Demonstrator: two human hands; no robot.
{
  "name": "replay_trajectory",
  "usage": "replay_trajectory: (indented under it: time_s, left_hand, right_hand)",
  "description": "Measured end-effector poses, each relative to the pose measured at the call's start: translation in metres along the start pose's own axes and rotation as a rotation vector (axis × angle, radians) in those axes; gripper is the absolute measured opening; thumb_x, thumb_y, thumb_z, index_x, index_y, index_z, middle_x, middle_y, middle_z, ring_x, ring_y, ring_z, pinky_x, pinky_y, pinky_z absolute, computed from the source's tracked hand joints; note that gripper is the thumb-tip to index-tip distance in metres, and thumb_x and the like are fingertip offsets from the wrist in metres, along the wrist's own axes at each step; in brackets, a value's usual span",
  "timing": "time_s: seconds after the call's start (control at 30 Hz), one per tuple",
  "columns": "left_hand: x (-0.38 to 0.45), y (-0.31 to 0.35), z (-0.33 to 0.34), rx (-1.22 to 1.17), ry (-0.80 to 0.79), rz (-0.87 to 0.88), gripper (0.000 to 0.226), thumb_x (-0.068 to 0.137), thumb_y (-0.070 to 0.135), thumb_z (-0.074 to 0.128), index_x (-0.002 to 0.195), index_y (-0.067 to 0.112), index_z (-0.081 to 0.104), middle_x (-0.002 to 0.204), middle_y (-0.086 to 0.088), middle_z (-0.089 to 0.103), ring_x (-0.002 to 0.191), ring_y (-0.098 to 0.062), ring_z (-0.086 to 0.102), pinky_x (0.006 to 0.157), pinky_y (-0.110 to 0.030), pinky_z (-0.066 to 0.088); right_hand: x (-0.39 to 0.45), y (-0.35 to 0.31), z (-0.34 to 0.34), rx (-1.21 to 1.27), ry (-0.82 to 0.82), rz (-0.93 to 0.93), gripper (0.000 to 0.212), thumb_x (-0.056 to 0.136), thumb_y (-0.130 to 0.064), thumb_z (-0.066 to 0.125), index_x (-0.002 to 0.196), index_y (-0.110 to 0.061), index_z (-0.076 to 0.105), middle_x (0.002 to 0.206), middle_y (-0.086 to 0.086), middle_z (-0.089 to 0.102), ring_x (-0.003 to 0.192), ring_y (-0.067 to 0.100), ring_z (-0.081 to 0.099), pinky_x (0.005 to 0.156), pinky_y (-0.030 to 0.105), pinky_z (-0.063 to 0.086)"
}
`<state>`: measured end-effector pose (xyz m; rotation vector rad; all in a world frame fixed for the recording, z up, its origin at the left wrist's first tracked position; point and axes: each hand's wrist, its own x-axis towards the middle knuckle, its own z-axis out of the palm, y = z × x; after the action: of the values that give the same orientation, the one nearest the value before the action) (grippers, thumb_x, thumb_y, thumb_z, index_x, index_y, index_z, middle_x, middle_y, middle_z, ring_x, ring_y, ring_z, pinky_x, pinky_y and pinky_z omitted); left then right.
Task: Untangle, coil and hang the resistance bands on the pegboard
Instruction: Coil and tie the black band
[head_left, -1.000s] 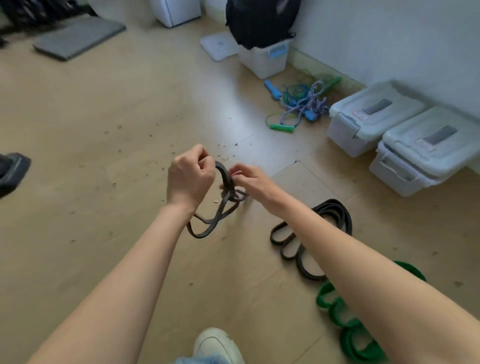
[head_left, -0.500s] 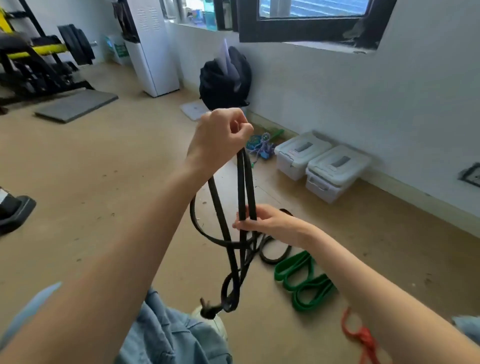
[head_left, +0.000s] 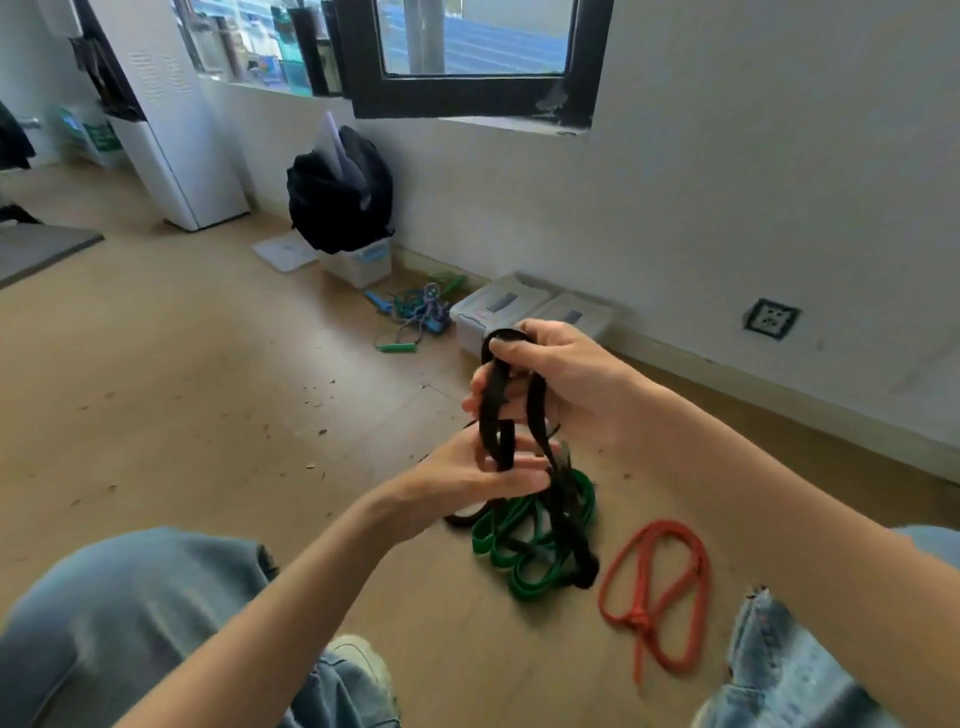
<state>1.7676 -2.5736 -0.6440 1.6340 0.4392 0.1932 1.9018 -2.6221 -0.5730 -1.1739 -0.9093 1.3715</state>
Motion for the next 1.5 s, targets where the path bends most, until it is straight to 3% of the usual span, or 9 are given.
replay_trajectory:
  time_s: [0.17,0.43,0.8,0.93,1.07,1.13,1.2,1.3,1.5]
  left_hand:
    - [-0.001,0.018,0.020,-0.292,0.218,0.027,0.005,0.089,0.014,0.056,0.090,0.009,0.059,0.068,0.000,0.067,0.048,-0.008,0.058,0.049,-0.017,0.048]
    - [-0.006,0.064,0.013,-0.924,0.344,-0.022,0.018,0.095,0.012,0.046,0.086,-0.003,0.053,0.068,-0.008,0.059,0.042,-0.004,0.048,0.043,-0.015,0.043]
    - [-0.027,0.086,0.000,-1.200,0.530,0.017,0.013,0.091,-0.002,0.046,0.080,0.001,0.052,0.069,-0.010,0.057,0.038,-0.008,0.047,0.039,-0.017,0.042]
    - [-0.051,0.073,-0.015,-0.748,0.596,-0.084,0.027,0.089,0.035,0.056,0.097,0.009,0.059,0.089,-0.005,0.065,0.073,-0.013,0.065,0.064,-0.027,0.052]
    - [-0.087,0.053,-0.002,-0.377,0.165,-0.173,0.051,0.067,0.048,0.071,0.114,0.032,0.059,0.131,0.002,0.056,0.116,-0.026,0.054,0.090,-0.038,0.051]
    - [-0.098,0.049,0.002,-0.344,0.018,-0.123,0.055,0.073,0.020,0.072,0.123,0.033,0.053,0.127,-0.004,0.059,0.109,-0.026,0.062,0.087,-0.034,0.054]
    - [-0.103,0.048,0.001,-0.085,0.072,-0.150,0.049,0.079,0.005,0.068,0.123,0.021,0.054,0.110,-0.007,0.067,0.092,-0.017,0.068,0.073,-0.023,0.055]
    - [-0.108,0.058,-0.004,0.354,0.136,-0.222,0.012,0.082,0.008,0.066,0.093,0.013,0.066,0.070,0.005,0.068,0.062,-0.004,0.062,0.052,-0.013,0.045]
    - [-0.101,0.088,-0.004,1.169,-0.347,-0.668,0.024,0.083,0.024,0.060,0.061,0.017,0.058,0.046,0.012,0.052,0.028,0.001,0.039,0.035,-0.010,0.033]
  right_hand:
    - [-0.009,-0.021,-0.020,-0.351,0.133,-0.181,0.017,0.088,-0.021,0.060,0.090,-0.005,0.060,0.074,0.011,0.067,0.062,0.018,0.068,0.055,0.025,0.056]
    - [-0.057,0.044,-0.049,-0.380,-0.165,0.158,0.069,0.066,-0.072,0.058,0.107,-0.018,0.065,0.109,0.005,0.069,0.103,0.023,0.065,0.085,0.033,0.054]
    - [-0.050,0.104,-0.007,-0.544,-0.221,0.033,0.019,0.077,-0.022,0.075,0.094,-0.025,0.067,0.090,-0.007,0.069,0.082,0.002,0.065,0.075,0.019,0.050]
    - [-0.057,0.080,-0.016,-0.234,-0.214,0.025,0.023,0.082,-0.040,0.064,0.088,-0.019,0.072,0.077,0.002,0.069,0.066,0.013,0.064,0.062,0.026,0.051]
    - [-0.062,0.059,-0.007,-0.150,-0.247,0.062,0.013,0.089,-0.035,0.055,0.089,-0.022,0.058,0.062,-0.022,0.060,0.053,-0.005,0.056,0.058,0.007,0.041]
    - [-0.059,0.056,-0.001,-0.186,-0.195,0.095,0.023,0.092,-0.017,0.053,0.091,-0.039,0.047,0.073,-0.038,0.057,0.064,-0.029,0.050,0.064,-0.004,0.038]
    - [-0.058,0.052,0.017,-0.243,-0.362,0.218,0.016,0.094,-0.028,0.052,0.086,-0.026,0.065,0.074,-0.017,0.070,0.066,-0.007,0.064,0.063,0.006,0.048]
    - [-0.048,0.055,0.029,-0.479,-0.448,0.324,0.055,0.088,-0.052,0.044,0.099,-0.003,0.067,0.096,0.011,0.072,0.087,0.022,0.068,0.079,0.030,0.055]
    - [-0.045,0.068,-0.003,-1.028,-0.287,0.456,0.039,0.090,-0.047,0.052,0.086,-0.011,0.066,0.093,0.004,0.071,0.087,0.019,0.066,0.076,0.030,0.052]
